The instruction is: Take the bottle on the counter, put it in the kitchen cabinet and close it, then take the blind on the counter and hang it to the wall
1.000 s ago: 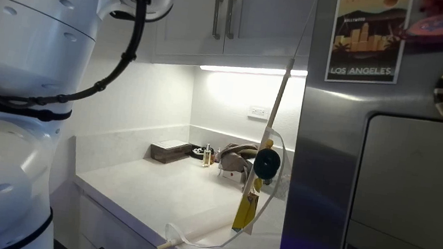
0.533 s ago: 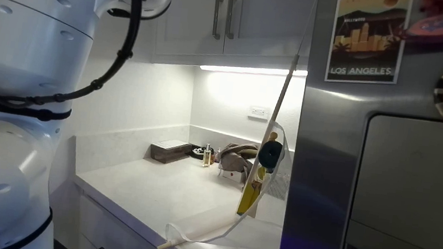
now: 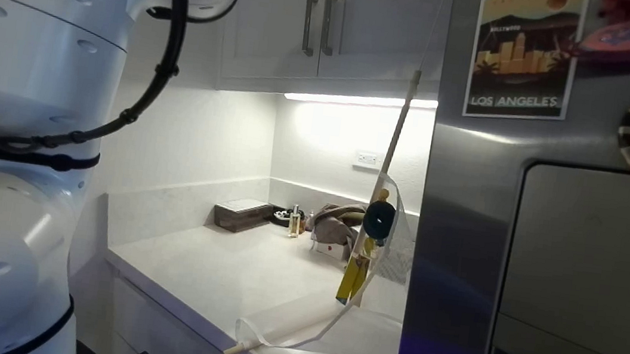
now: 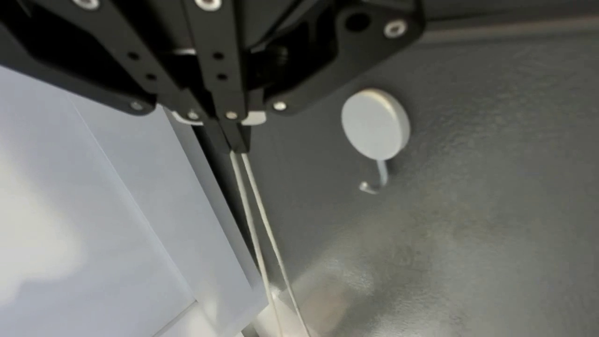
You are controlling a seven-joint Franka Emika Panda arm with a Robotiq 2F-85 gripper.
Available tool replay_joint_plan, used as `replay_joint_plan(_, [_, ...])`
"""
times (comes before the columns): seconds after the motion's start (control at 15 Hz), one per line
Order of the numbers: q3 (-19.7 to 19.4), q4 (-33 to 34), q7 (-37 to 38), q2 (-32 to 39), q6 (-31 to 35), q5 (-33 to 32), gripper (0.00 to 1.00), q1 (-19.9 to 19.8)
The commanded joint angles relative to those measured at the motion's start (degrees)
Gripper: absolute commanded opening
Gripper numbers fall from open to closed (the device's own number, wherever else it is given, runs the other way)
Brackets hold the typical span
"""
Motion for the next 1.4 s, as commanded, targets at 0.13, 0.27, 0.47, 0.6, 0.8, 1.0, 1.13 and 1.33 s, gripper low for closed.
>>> replay_joint_plan(0.13, [-0.95, -2.67, -4.52, -3.07, -3.78, 0.58, 0.0, -4.49])
replay_joint_plan(0.27, [-1.27, -2.3, -4.43, -3.11, -5.45, -0.53, 0.0, -4.22])
replay_joint_plan(0.47, [-1.75, -2.06, -4.02, -3.32, -7.07, -1.28, 0.0, -4.16])
replay_joint_plan(0.6, [-2.02, -1.46, -4.32, -3.22, -7.08, -2.39, 0.0, -3.79])
replay_joint_plan(0.8, [-2.4, -0.45, -5.26, -2.36, -4.87, -4.48, 0.0, -3.7])
replay_joint_plan(1.0, [-2.85, -0.41, -4.97, -2.02, -4.5, -5.58, 0.0, -3.59])
replay_joint_plan(1.13, [-2.95, -0.49, -5.2, -1.93, -4.58, -5.88, 0.0, -3.6])
replay_joint_plan(1.33, [-3.12, -0.81, -5.25, -1.71, -5.0, -6.14, 0.0, -3.74])
